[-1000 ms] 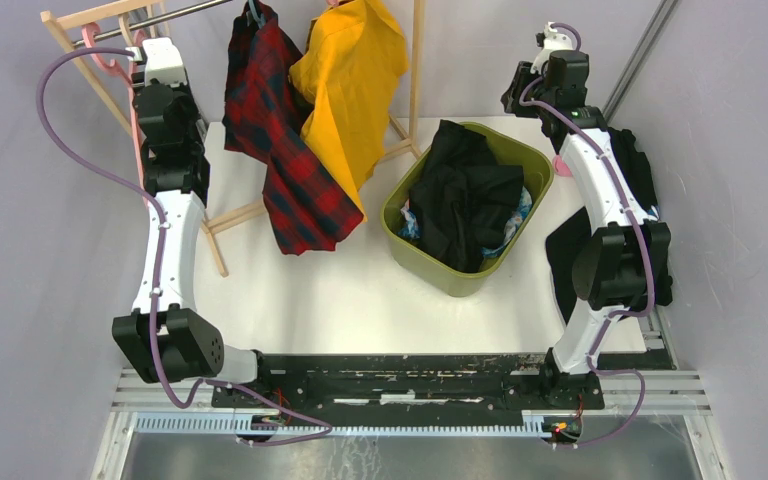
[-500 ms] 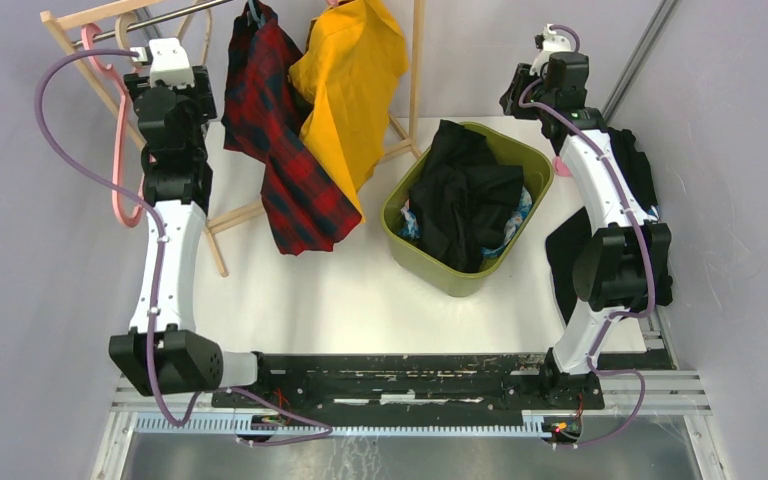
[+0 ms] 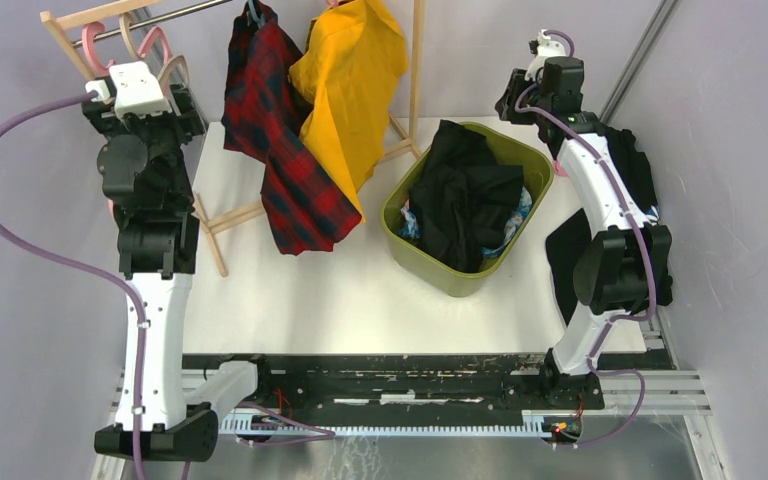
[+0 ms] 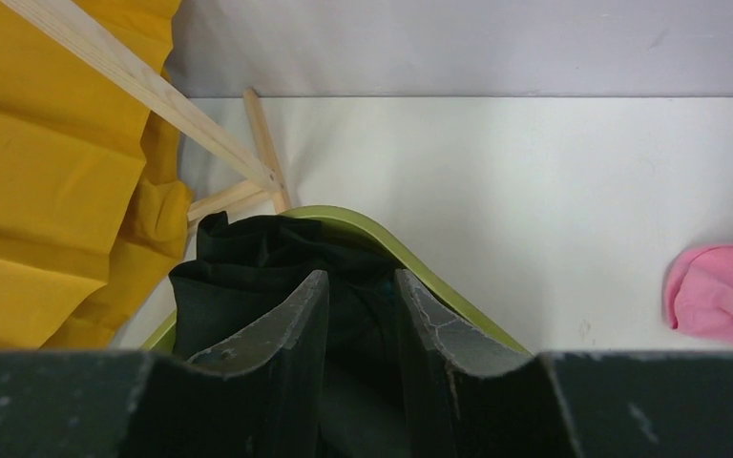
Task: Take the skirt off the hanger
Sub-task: Place the hanger at the clothesline.
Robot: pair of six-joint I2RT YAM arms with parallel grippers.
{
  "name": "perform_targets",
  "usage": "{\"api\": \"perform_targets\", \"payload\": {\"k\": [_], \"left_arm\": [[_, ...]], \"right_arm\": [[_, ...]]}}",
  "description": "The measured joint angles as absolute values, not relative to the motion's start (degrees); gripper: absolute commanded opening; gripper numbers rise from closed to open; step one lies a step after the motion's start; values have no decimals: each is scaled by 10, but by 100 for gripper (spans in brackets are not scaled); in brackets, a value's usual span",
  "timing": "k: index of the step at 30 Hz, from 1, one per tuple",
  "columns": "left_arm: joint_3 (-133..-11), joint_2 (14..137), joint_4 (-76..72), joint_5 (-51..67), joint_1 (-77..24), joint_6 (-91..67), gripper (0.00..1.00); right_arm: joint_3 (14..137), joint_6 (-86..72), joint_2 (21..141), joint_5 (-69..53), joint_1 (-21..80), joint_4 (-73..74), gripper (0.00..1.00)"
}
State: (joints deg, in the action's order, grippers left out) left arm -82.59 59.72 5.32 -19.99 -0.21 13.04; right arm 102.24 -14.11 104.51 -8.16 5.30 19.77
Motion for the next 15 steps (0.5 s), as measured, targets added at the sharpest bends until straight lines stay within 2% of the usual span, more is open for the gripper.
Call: {"api": "perform_targets", "payload": {"k": [10,15], "left_arm": [[-819,582,78,-209,-3,139,83],[-824,580,88,-203,-4,139,80]], "right_arm": [[1021,-136,1043,-82,68,197,37],[1013,-129,1040,-81,71,198,37]]}}
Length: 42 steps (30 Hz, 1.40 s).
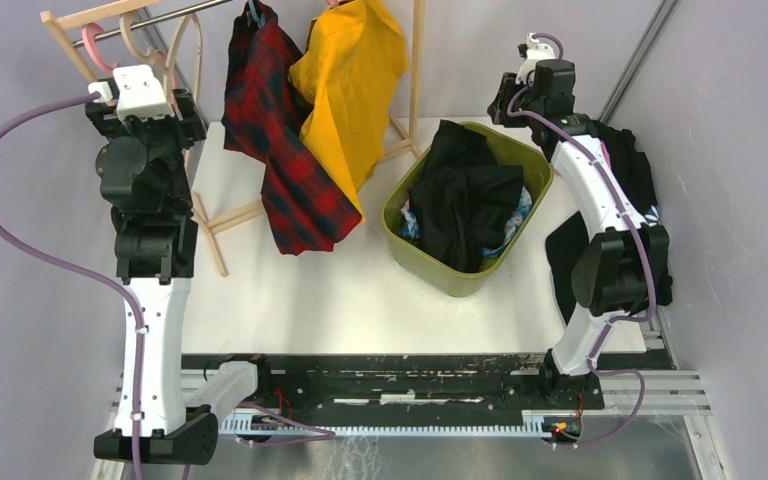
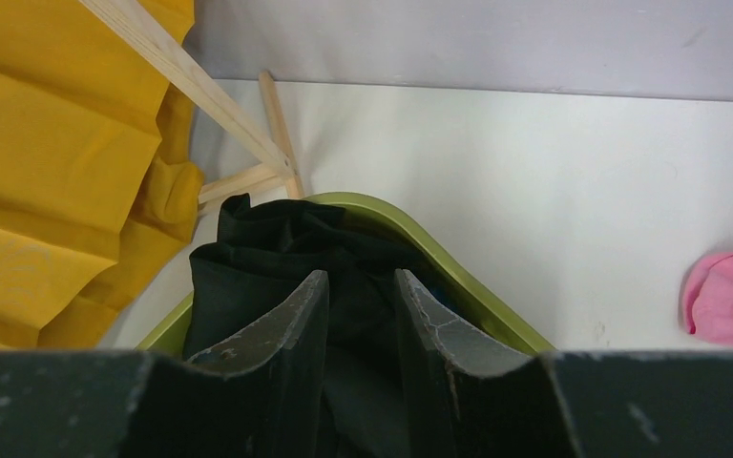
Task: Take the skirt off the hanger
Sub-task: Place the hanger at the clothesline, then pick up the hanger from the clothesline.
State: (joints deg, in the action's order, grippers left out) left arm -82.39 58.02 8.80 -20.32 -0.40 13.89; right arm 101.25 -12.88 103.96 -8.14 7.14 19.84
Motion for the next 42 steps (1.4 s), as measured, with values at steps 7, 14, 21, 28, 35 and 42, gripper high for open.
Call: {"api": "perform_targets", "payload": {"k": [7,14,21,28,35,42], "left_arm": [[-860,551,99,-128,-4,107,78],[-894,553,92,-58,-8,65,76],[-903,629,67,2,-22,7,73],[-955,746,58,12,-54,1,73],[-972,770,55,15,-75,-1,73],[-972,792,56,3,-77,-8,73]], "right_arm": [[1009,-121,1037,-81,71,198,37],[1009,-117,1037,-79,71,199,37],[1009,-108,1037,-75,71,199,37],[1009,-102,1040,-73,71,199,37],[1009,-101,1043,-72,68,198,37],[1011,-102,1063,-73,62,198,37]]}}
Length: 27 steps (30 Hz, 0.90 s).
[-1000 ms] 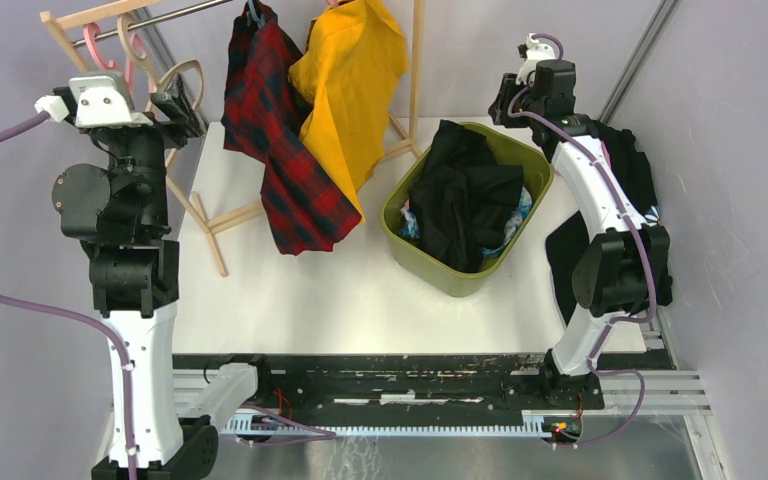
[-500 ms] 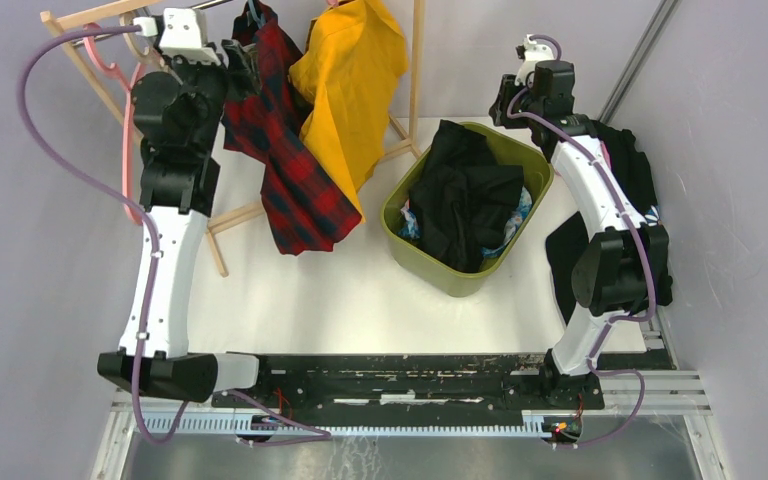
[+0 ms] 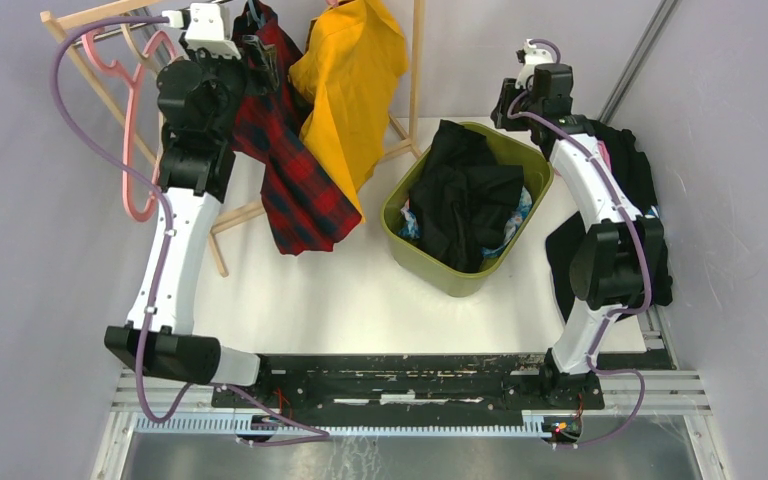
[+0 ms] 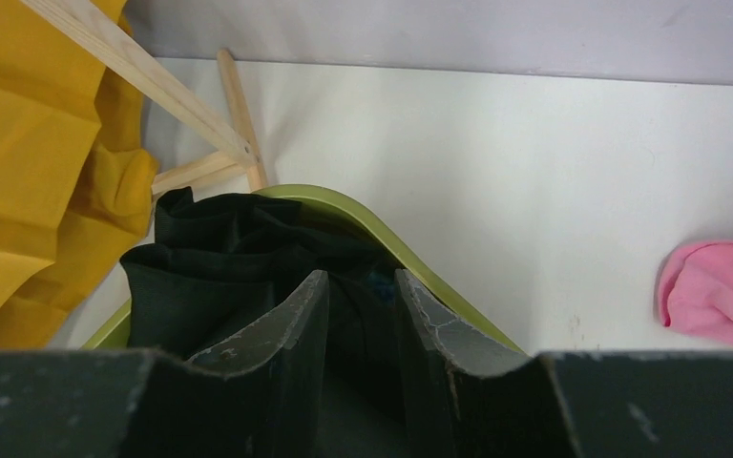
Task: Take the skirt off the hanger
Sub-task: Pick up the hanger from the clothesline.
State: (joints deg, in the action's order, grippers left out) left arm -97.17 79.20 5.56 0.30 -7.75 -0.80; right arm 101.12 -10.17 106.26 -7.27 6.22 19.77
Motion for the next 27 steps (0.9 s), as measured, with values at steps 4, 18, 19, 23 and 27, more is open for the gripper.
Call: {"api": "perform_targets", "payload": {"k": [4,18,19,23,27], "left_arm": [[-981,835,59,-15,-77,-7,73],[-994,881,80,-87,-82,33,63],[-995,883,80,-92,-82,41,58],[-1007,901,79,-108,-83,64,42],[-1012,929,65,-117,-84,77,37]], "right_arm": [[1012,-102,1069,-73,59,198,37],[1012,-102,1069,-73,32,197,37],[1012,-103,1069,-73,32,197,37],[1012,-107,1069,-75,28,197,36],[1012,-111,1069,-77,25,197,34]]}}
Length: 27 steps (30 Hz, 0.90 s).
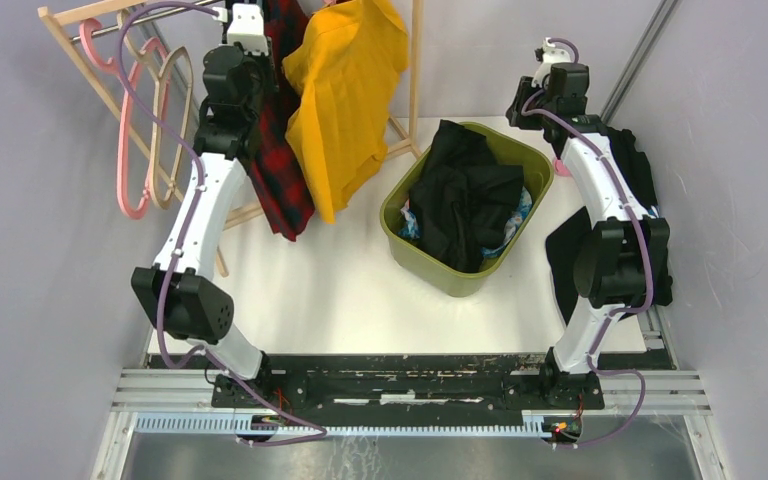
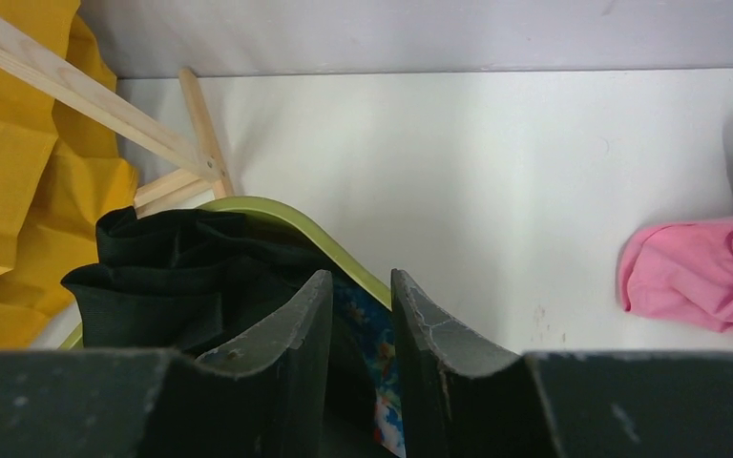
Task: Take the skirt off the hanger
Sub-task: Pick up the hanger from the clothesline.
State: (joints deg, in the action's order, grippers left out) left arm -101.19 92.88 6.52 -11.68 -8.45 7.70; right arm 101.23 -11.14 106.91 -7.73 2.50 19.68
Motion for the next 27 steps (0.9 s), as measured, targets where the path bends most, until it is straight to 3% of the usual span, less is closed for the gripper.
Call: {"api": "perform_targets", "payload": {"k": [1,3,4,13,27], "left_arm": [[-1012,935,61,-117,-84,81,31],[-1011,947,55,-117,-83,85,5],[-1011,951,51,-117,-82,86,3],[-1008,965,9,-99,-66,91,3],[-877,905,-147,-135,-61,91,3]], "right_arm": [[1012,-112,1069,-77,24,196,34],[1010,-113,1068,-78,21,193,33],[1008,-113,1068,-78,19,192,33],[986,-114,1058,-79,9,189,33],[953,-142,1057,-101,8,174,31]]}}
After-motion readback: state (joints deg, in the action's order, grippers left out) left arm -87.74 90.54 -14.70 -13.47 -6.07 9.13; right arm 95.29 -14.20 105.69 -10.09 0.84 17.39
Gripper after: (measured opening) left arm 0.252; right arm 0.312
